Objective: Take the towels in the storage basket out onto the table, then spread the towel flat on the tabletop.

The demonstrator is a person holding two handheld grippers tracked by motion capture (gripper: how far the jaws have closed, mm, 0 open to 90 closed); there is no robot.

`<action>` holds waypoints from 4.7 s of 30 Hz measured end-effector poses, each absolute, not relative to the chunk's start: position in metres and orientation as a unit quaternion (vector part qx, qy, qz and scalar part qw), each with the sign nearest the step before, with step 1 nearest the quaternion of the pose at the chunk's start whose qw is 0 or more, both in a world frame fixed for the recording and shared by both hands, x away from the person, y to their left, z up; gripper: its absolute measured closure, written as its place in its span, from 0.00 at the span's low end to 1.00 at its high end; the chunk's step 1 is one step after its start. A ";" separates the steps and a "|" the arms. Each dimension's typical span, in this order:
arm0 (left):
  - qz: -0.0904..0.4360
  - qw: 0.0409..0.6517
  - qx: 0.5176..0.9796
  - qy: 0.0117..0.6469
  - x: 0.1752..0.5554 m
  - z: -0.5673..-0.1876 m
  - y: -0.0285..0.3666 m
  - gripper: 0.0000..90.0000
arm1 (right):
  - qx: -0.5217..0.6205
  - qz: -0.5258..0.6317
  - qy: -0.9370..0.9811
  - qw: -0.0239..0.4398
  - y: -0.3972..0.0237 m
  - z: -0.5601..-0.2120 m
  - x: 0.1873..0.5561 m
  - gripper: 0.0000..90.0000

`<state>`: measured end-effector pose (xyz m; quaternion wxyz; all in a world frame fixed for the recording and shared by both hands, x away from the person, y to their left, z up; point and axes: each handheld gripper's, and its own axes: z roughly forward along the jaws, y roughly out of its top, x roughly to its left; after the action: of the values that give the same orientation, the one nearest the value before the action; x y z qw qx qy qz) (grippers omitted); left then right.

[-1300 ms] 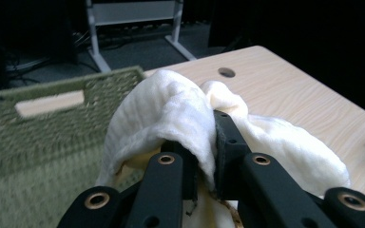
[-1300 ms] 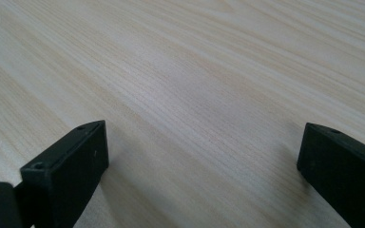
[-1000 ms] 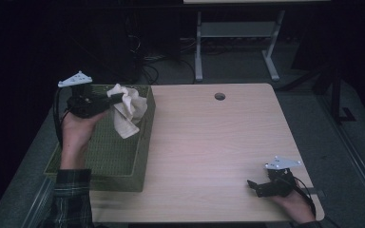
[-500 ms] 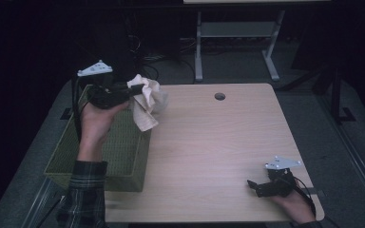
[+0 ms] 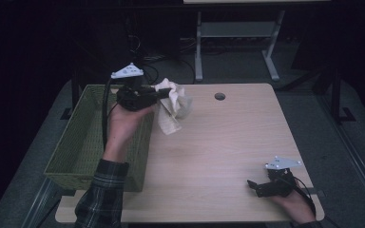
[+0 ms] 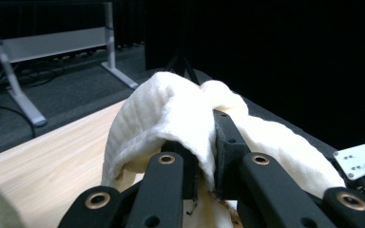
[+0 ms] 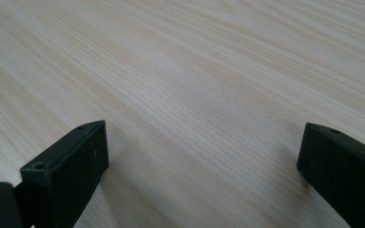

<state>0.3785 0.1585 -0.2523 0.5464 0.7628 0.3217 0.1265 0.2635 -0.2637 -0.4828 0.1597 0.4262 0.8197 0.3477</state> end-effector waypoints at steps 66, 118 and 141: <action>0.047 0.454 0.844 0.281 0.339 -0.421 0.035 0.49 | 0.426 0.347 0.820 0.161 -0.264 -0.483 0.263 0.04; 0.074 0.475 0.829 0.286 0.308 -0.433 0.058 0.95 | 0.392 0.400 0.819 0.124 -0.231 -0.455 0.289 0.97; 0.100 0.457 0.813 0.347 0.306 -0.432 0.098 0.96 | 0.450 0.383 0.789 0.165 -0.303 -0.448 0.266 0.98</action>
<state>0.3063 0.0982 -0.4318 0.4570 0.8130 0.3466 0.0999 0.2661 -0.3026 -0.4480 0.1655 0.4504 0.7893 0.3830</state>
